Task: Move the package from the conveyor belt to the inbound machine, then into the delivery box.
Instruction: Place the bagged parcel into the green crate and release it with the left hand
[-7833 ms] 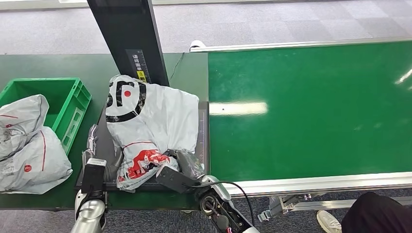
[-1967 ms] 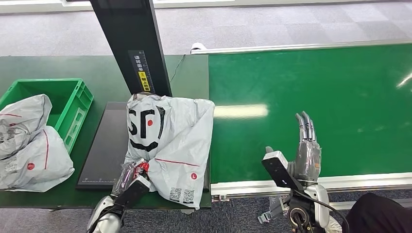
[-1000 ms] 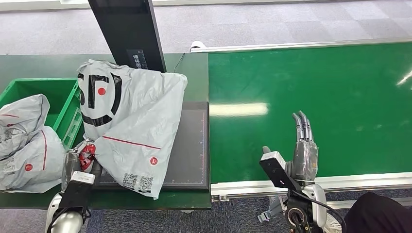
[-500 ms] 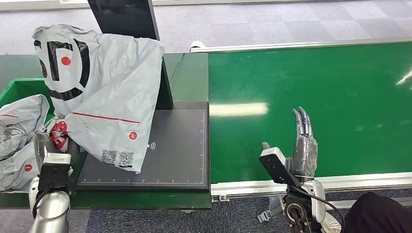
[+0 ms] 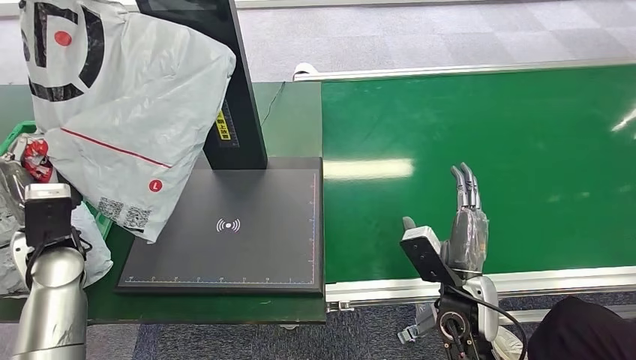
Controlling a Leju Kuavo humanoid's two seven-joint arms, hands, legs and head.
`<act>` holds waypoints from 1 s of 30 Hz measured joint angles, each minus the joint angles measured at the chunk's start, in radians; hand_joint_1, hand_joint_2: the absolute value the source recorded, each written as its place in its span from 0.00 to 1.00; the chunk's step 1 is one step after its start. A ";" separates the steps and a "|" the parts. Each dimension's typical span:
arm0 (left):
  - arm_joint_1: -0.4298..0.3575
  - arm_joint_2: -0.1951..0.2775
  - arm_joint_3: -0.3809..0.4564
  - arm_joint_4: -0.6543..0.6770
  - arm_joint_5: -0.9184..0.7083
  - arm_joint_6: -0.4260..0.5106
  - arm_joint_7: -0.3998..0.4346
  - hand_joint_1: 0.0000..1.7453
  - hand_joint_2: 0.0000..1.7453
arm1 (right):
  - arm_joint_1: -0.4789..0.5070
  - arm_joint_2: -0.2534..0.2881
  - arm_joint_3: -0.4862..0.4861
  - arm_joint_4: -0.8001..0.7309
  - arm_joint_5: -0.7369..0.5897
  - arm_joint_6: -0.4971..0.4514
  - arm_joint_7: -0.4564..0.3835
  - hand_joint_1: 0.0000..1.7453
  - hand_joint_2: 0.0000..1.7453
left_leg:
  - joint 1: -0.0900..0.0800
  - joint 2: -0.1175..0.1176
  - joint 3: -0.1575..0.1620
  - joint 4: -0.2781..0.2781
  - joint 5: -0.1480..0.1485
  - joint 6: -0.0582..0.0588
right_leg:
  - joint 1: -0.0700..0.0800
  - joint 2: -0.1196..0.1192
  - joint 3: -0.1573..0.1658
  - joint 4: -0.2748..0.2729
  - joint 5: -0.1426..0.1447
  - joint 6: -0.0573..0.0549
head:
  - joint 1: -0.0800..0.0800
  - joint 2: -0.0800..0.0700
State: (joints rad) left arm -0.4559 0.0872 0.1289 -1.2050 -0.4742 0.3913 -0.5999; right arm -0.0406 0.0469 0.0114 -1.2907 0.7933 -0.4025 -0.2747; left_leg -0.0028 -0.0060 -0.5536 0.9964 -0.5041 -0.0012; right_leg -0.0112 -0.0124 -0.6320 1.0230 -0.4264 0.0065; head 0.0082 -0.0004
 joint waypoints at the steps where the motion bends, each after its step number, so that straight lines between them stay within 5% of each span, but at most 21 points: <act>1: -0.021 0.004 0.006 0.020 0.008 0.003 0.000 1.00 1.00 | -0.001 0.000 0.003 0.003 -0.002 -0.003 -0.001 0.00 1.00 | 0.000 0.000 0.000 0.000 0.000 0.000 | 0.000 0.000 0.000 0.000 0.000 0.000 | 0.000 0.000; 10: -0.159 0.047 0.080 0.175 0.089 0.012 -0.012 1.00 1.00 | 0.006 -0.004 0.008 0.011 -0.011 -0.018 -0.001 0.00 1.00 | 0.000 0.000 0.000 0.000 0.000 0.000 | 0.000 0.001 -0.001 0.000 0.000 0.000 | 0.000 0.000; 30: -0.304 0.146 0.189 0.457 0.014 0.074 0.004 1.00 1.00 | 0.006 -0.003 0.023 0.011 0.012 -0.009 0.002 0.00 1.00 | 0.000 0.001 0.000 0.000 0.001 -0.001 | 0.001 0.002 -0.001 0.001 0.000 0.000 | 0.000 0.000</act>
State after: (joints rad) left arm -0.7601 0.2335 0.3179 -0.7480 -0.4605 0.4649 -0.5954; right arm -0.0346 0.0443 0.0347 -1.2793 0.8056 -0.4112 -0.2731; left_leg -0.0027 -0.0051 -0.5540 0.9964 -0.5035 -0.0019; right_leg -0.0104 -0.0104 -0.6331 1.0235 -0.4262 0.0063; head 0.0084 -0.0003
